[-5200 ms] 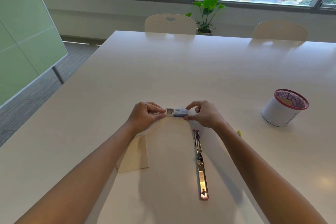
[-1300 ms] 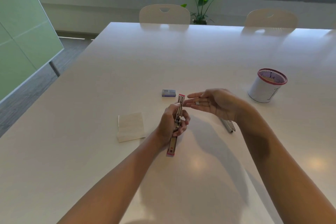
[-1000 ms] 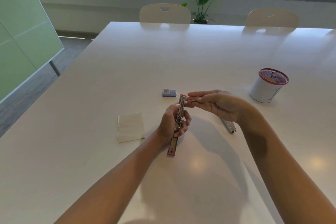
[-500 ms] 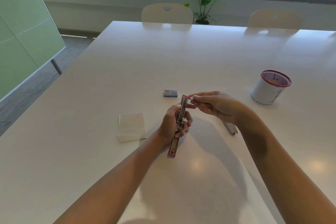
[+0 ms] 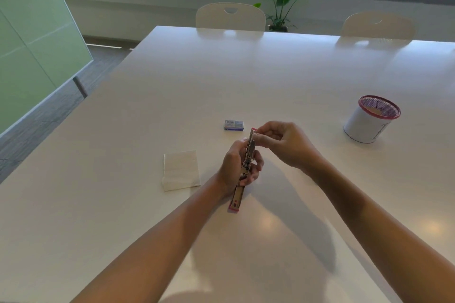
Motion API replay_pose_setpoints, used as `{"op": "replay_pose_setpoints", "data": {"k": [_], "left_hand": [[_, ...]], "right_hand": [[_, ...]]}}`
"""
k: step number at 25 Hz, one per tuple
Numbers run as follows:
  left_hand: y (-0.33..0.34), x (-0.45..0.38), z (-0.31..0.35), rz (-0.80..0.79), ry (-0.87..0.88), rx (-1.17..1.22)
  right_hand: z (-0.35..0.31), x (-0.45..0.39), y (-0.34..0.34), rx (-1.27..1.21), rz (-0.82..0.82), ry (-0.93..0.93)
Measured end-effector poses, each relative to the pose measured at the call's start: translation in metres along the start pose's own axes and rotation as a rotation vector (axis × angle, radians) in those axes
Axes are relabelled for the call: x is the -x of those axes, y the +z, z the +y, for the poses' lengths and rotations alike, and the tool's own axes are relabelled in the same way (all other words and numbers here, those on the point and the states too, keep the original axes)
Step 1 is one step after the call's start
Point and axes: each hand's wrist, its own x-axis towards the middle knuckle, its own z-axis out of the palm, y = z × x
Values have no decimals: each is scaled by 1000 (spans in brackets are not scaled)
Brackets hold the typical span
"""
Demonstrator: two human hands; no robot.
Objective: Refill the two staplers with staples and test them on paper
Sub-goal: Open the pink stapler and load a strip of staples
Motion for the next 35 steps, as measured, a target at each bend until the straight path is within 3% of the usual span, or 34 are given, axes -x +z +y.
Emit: {"op": "replay_pose_setpoints", "data": {"k": [7, 13, 24, 35], "left_hand": [[2, 0, 1, 26, 8, 16], [3, 0, 3, 37, -12, 11], [5, 2, 6, 36, -11, -21], [7, 6, 10, 38, -25, -52]], "right_hand": [[5, 4, -1, 113, 47, -92], [6, 3, -5, -25, 24, -121], [2, -1, -4, 306, -21, -337], [1, 1, 0, 241, -33, -265]]}}
